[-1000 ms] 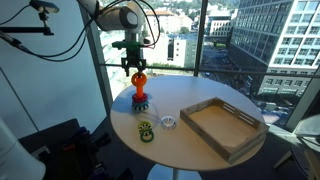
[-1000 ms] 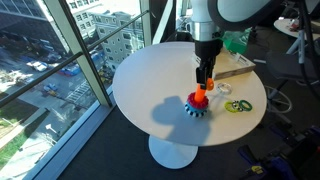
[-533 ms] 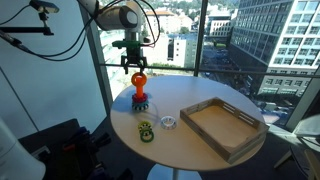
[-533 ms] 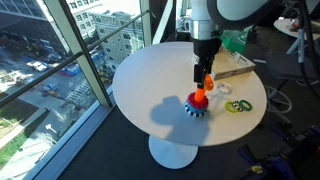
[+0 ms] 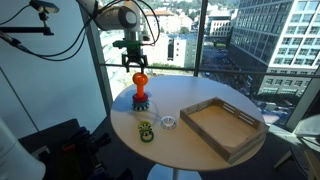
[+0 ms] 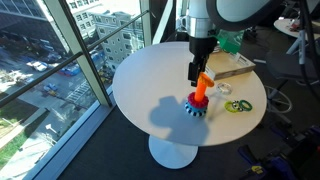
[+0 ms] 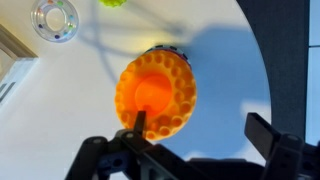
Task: Put the orange ring on the orange stand.
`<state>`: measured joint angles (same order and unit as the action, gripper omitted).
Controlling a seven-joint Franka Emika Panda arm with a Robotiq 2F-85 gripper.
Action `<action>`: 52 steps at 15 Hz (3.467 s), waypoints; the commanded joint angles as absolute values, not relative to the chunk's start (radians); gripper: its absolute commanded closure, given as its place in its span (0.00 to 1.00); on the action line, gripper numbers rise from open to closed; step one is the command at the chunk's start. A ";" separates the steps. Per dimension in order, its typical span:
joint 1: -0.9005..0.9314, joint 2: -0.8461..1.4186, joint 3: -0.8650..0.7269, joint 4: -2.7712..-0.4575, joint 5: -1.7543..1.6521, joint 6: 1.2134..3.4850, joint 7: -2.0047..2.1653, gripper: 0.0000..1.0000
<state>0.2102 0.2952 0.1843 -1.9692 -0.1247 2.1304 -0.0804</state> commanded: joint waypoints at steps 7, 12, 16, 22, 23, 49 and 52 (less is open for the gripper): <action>0.214 0.227 0.193 -2.014 -0.116 2.147 -0.075 0.00; 0.217 0.181 0.201 -2.041 -0.095 2.109 -0.072 0.00; 0.217 0.160 0.202 -2.075 -0.086 2.120 -0.066 0.00; 0.214 0.161 0.203 -2.124 -0.084 2.211 -0.081 0.00; 0.214 0.163 0.203 -2.132 -0.084 2.229 -0.083 0.00; 0.209 0.159 0.206 -2.180 -0.028 2.386 -0.124 0.00; 0.210 0.173 0.205 -2.170 -0.031 2.395 -0.120 0.00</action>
